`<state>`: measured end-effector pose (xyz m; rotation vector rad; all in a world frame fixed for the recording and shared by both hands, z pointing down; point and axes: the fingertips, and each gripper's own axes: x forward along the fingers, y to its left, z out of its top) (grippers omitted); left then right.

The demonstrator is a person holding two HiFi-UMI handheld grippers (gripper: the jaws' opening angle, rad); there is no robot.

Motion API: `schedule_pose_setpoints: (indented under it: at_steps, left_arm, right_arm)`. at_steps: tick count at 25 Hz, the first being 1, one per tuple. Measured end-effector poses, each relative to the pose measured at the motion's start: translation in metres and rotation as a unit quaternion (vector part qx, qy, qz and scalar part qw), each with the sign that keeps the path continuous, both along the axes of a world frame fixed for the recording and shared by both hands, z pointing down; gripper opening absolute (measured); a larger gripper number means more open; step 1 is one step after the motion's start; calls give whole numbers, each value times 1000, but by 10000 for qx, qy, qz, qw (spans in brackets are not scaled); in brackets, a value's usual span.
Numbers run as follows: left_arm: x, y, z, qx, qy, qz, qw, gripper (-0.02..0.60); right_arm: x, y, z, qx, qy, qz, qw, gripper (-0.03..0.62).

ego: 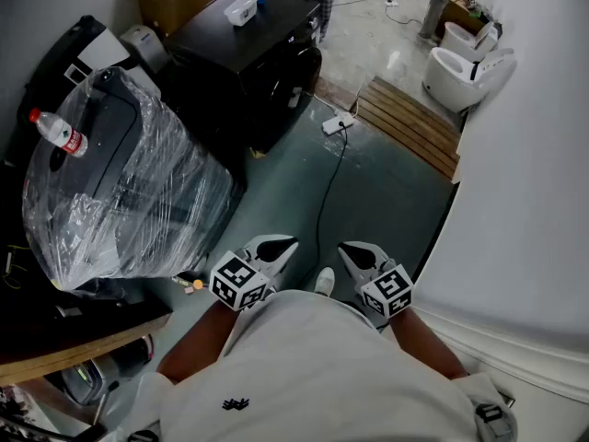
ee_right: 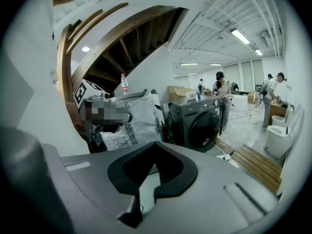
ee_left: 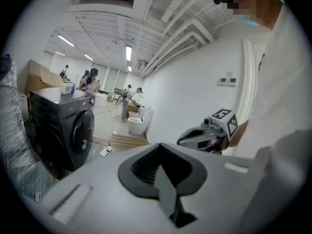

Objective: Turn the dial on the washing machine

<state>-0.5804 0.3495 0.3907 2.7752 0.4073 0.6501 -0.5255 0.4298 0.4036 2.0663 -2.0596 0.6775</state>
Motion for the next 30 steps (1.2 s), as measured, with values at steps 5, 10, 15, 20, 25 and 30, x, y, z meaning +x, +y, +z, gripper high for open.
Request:
schedule_pose_setpoints:
  at_steps: [5,10,15,20,25,30]
  left_arm:
    - [49,17,2,60,1,-66,10000,57]
    - [96,30,4,73,13,-204,9998,57]
    - [130,22,10,86,-129,-232,9996,57]
    - [178,-16,22,120,-164,-264,9994,57]
    - [248,-83,32,175,-42,-377,9991,57]
    - [338,-138,7,146,387,-295,9987,57]
  right_arm:
    - [48,20,5,-15,7,-53,10000,0]
    - [91,31,10,36,-5,-111,9999,0]
    - [134,24,18,100,-7,11,9999,2]
    - [186,-10,35,56,-64,61,9999,3]
    - [249,-65,33,-94,129,183,9997,3]
    - [325,-111,13,-325,524,187,9979,3]
